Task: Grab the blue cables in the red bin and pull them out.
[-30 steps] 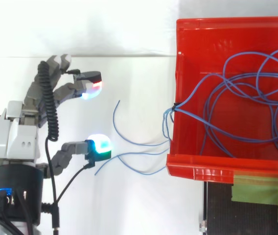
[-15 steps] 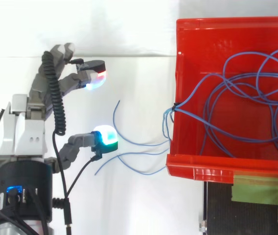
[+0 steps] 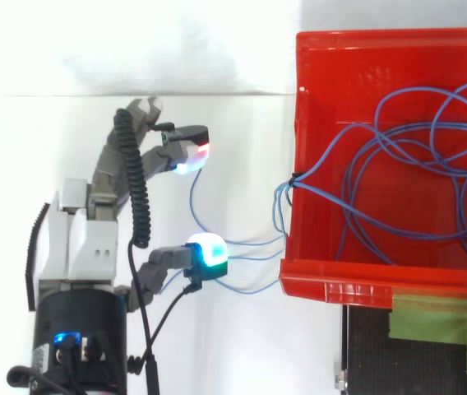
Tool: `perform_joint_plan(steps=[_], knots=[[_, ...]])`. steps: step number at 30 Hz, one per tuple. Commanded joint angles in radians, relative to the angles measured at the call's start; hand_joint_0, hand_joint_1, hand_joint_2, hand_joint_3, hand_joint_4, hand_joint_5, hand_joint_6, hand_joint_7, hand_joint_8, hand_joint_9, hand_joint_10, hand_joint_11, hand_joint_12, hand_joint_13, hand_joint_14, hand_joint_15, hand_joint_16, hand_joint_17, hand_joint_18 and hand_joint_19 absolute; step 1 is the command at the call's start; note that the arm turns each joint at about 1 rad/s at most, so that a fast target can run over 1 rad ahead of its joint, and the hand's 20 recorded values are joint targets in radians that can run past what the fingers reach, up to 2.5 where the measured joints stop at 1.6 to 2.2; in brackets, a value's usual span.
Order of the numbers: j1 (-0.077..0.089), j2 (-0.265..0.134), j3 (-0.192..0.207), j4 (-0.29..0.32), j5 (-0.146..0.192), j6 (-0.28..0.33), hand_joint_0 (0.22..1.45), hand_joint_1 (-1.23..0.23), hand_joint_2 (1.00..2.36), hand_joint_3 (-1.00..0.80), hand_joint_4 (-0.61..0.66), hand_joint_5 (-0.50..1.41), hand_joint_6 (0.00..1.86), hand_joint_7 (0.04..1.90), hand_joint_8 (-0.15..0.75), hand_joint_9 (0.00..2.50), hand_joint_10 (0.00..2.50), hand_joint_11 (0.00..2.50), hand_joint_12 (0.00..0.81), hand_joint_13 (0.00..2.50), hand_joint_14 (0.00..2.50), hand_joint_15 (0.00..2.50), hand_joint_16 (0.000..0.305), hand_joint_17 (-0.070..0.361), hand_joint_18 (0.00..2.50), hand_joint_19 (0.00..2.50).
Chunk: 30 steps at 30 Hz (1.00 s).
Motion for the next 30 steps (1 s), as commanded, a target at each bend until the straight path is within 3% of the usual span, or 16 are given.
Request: perform_joint_plan(steps=[1,13,19,22,30], knots=[[-0.004,0.0,0.0,-0.043,-0.002,-0.014,0.72,-0.96,1.0,-1.0,0.21,0.76,0.01,0.72,0.271,0.75,0.02,0.57,0.358,0.35,0.0,0.14,0.051,0.115,0.27,0.24],[-0.024,0.0,0.0,-0.035,-0.028,-0.023,0.72,-0.96,1.0,-1.0,0.2,0.77,0.01,0.71,0.267,0.74,0.02,0.56,0.356,0.35,0.01,0.13,0.051,0.114,0.27,0.24],[-0.024,0.0,0.0,-0.031,-0.023,-0.087,0.73,-0.96,1.0,-1.0,0.2,0.76,0.01,0.7,0.267,0.74,0.02,0.57,0.355,0.35,0.0,0.14,0.051,0.114,0.26,0.24],[-0.032,-0.001,0.0,-0.044,-0.023,-0.089,0.73,-0.96,1.0,-1.0,0.21,0.76,0.01,0.69,0.267,0.74,0.02,0.56,0.355,0.35,0.0,0.13,0.051,0.114,0.26,0.24],[-0.044,-0.001,-0.035,-0.012,-0.026,-0.087,0.73,-0.96,1.0,-1.0,0.2,0.76,0.01,0.69,0.268,0.74,0.02,0.56,0.355,0.35,0.01,0.14,0.05,0.113,0.26,0.24]])
